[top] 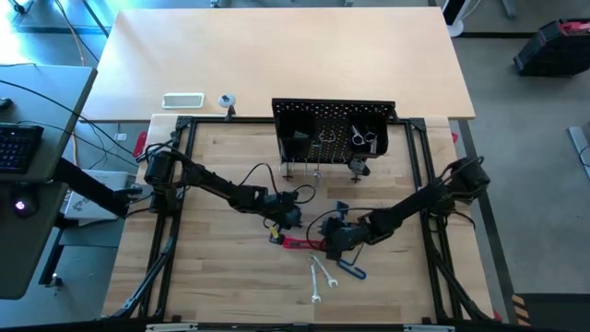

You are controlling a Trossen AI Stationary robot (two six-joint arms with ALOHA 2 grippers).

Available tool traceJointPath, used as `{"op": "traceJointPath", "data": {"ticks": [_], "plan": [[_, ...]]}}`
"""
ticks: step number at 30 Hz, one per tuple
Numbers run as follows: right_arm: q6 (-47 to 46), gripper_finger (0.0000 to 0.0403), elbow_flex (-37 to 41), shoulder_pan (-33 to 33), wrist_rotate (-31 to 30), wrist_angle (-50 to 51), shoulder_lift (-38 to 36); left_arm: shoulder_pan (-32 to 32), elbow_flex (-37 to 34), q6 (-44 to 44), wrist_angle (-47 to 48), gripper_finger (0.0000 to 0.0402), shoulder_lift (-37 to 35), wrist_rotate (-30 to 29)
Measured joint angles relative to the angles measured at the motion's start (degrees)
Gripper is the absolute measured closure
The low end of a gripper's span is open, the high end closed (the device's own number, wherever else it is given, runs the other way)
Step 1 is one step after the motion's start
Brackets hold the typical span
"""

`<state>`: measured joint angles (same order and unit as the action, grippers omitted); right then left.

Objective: Hang tools onto peg board
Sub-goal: Hang the wrench on the peg board

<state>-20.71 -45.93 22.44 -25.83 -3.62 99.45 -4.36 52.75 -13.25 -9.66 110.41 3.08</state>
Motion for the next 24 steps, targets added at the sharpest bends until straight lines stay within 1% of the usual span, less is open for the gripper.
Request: {"op": "traceJointPath", "data": {"ticks": [2,6,11,14,19,22,24], "plan": [[-0.4,0.0330,0.0,0.7,-2.4,2.2,-2.1,0.0,-0.1,0.5,1.4,0.0398,-1.0,-0.4],[-1.5,0.0310,0.0,2.2,-6.6,6.5,-6.4,0.1,-0.3,0.5,3.9,0.0398,-3.6,-3.1],[-1.7,0.0305,-0.1,4.2,-11.7,10.3,-11.2,0.1,-0.8,0.8,4.7,0.0398,-8.2,-6.6],[-1.8,0.0304,-0.1,5.1,-13.9,12.3,-13.5,0.1,-2.7,1.1,4.1,0.0398,-12.0,-8.7],[-2.8,0.0304,-0.1,6.8,-16.3,15.5,-16.1,0.0,-9.1,3.4,-0.6,0.0398,-20.8,-12.6],[-2.8,0.0304,-0.1,7.3,-17.6,16.3,-16.5,0.0,-15.0,5.1,-8.9,0.0398,-26.0,-14.8],[-2.8,0.0304,-0.1,7.7,-18.5,16.5,-16.5,0.3,-18.7,6.3,-16.4,0.0398,-28.4,-16.3]]}}
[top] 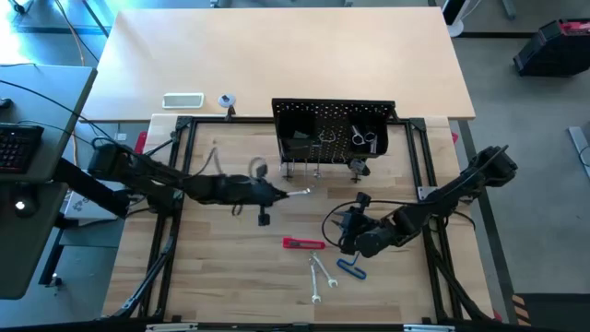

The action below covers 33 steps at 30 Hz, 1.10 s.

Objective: Hang tools onto peg board
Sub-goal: Hang the wrench on the peg board

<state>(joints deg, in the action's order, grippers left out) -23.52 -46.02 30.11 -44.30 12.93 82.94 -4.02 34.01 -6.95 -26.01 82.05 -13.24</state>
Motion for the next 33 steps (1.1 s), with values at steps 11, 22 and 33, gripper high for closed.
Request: {"op": "traceJointPath", "data": {"ticks": [11,22,33], "plan": [[0.6,0.0304,-0.1,-0.1,-0.7,-0.5,0.0,1.9,-6.3,2.3,-11.8,0.0399,0.1,-4.9],[0.4,0.0304,-0.1,-0.1,-0.6,-0.9,0.0,4.6,-6.3,2.2,-15.3,0.0399,3.9,-2.9],[0.2,0.0304,0.0,-0.1,-0.6,-0.8,0.0,6.3,-6.3,1.1,-18.1,0.0399,4.3,-4.4]]}}
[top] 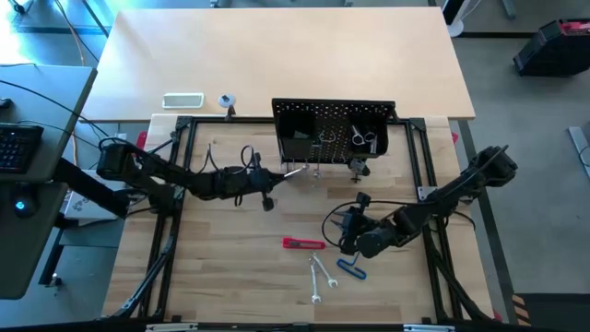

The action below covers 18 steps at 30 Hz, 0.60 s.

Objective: Hang tools onto peg board
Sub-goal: Hang the wrench on the peg board

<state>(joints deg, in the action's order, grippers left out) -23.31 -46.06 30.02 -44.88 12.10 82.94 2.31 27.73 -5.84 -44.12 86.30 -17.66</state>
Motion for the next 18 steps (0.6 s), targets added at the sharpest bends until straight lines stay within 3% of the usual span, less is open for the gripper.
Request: {"op": "traceJointPath", "data": {"ticks": [18], "plan": [[-0.7,0.0304,0.0,0.0,0.0,-0.5,0.0,3.1,2.5,0.2,1.6,0.0384,0.0,0.5]]}}
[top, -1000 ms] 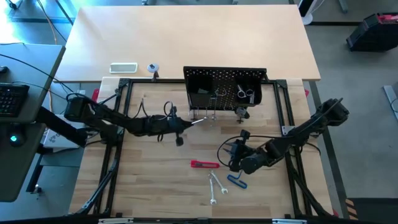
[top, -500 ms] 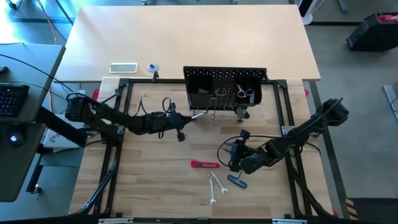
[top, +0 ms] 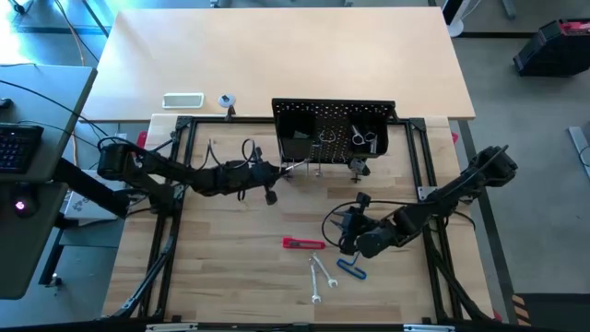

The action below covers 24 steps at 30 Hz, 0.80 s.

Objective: Hang tools onto peg board
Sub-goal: Hang the wrench on the peg board

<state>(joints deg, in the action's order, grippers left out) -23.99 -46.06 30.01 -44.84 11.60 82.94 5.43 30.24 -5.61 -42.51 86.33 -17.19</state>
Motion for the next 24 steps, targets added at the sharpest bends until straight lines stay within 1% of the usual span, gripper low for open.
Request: {"op": "traceJointPath", "data": {"ticks": [10,12,15,21,24], "plan": [[-0.6,0.0304,0.0,0.0,0.1,0.0,0.0,1.4,0.1,0.9,0.6,0.0382,3.5,0.2],[-0.6,0.0304,0.0,0.0,0.1,-0.1,0.0,1.4,0.1,0.9,-0.1,0.0375,4.6,-0.1],[-1.0,0.0304,0.0,0.1,0.4,-0.1,0.0,1.4,0.1,1.0,-0.8,0.0346,5.4,-1.7],[-1.1,0.0304,0.0,0.0,0.4,-0.1,0.0,1.4,0.1,1.0,-2.6,0.0255,5.7,-3.9],[-1.1,0.0304,0.0,0.0,0.5,-0.1,0.0,1.4,0.1,1.0,-2.8,0.0219,5.7,-4.3]]}}
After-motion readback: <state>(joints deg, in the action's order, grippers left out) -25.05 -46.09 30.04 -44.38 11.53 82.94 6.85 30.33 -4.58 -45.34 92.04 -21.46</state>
